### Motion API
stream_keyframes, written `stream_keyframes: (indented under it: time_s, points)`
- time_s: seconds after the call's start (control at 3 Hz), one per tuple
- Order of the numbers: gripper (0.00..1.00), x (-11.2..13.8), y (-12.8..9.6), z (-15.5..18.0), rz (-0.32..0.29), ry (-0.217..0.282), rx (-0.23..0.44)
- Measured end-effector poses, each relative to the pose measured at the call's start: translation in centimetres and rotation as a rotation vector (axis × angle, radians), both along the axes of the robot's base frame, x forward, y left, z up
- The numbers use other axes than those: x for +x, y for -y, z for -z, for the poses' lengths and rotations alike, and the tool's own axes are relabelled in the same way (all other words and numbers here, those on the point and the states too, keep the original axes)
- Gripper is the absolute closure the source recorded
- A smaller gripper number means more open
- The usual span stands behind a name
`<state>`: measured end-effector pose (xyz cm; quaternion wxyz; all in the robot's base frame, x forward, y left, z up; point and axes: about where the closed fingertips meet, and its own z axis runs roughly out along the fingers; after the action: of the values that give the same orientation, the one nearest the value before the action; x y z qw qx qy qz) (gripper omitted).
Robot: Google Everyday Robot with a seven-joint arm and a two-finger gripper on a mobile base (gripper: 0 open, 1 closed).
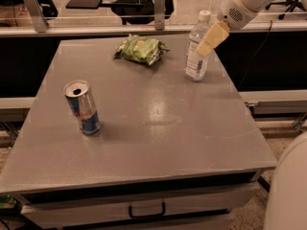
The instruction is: Move blue plastic bottle near redbull can
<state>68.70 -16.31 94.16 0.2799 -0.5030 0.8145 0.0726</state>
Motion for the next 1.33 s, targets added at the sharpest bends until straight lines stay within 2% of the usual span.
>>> stream_keyframes:
  time_s: [0.33,1.0,1.33]
  points:
    - [0.15,0.2,-0.9,0.3,-0.024,-0.01,0.015]
    - [0.62,-0.2,-2.6,0.0,-0.071,-0.012,0.031]
    - [0.85,-1.6,-4.3,-1.3,-0.127,0.001,0.049]
